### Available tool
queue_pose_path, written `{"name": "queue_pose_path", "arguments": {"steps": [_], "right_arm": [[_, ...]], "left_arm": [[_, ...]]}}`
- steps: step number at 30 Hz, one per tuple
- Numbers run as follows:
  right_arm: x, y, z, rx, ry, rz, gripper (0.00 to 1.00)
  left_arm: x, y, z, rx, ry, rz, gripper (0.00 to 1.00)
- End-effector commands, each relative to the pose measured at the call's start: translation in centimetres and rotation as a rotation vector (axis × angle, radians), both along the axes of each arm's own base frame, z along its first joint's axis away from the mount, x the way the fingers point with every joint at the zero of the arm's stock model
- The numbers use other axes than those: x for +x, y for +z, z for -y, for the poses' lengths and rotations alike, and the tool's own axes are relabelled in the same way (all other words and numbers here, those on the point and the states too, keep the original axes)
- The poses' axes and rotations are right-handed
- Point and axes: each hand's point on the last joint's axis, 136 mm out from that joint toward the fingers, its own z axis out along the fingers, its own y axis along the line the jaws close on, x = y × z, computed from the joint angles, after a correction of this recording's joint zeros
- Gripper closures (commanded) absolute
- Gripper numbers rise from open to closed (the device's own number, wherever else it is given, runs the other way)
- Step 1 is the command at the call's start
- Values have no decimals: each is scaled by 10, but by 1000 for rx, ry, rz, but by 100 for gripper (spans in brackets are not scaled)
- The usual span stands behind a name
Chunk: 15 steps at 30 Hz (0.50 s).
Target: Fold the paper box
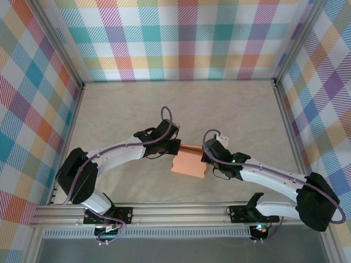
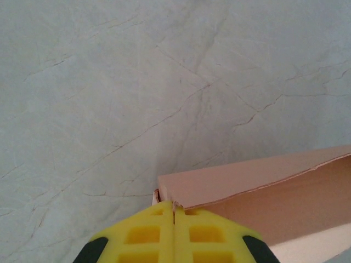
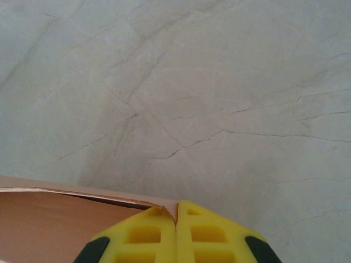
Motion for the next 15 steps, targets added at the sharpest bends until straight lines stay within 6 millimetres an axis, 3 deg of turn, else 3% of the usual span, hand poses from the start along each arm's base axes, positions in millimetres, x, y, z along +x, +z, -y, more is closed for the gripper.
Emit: {"name": "queue_pose_path", "arguments": {"steps": [1, 15], "right_arm": [[-5, -4, 4, 2, -18, -12, 98], [14, 27, -3, -17, 37, 138, 98]], "left_arm": [[-8, 1, -8, 10, 11, -14, 100], [7, 18, 0, -66, 57, 66, 100]]}}
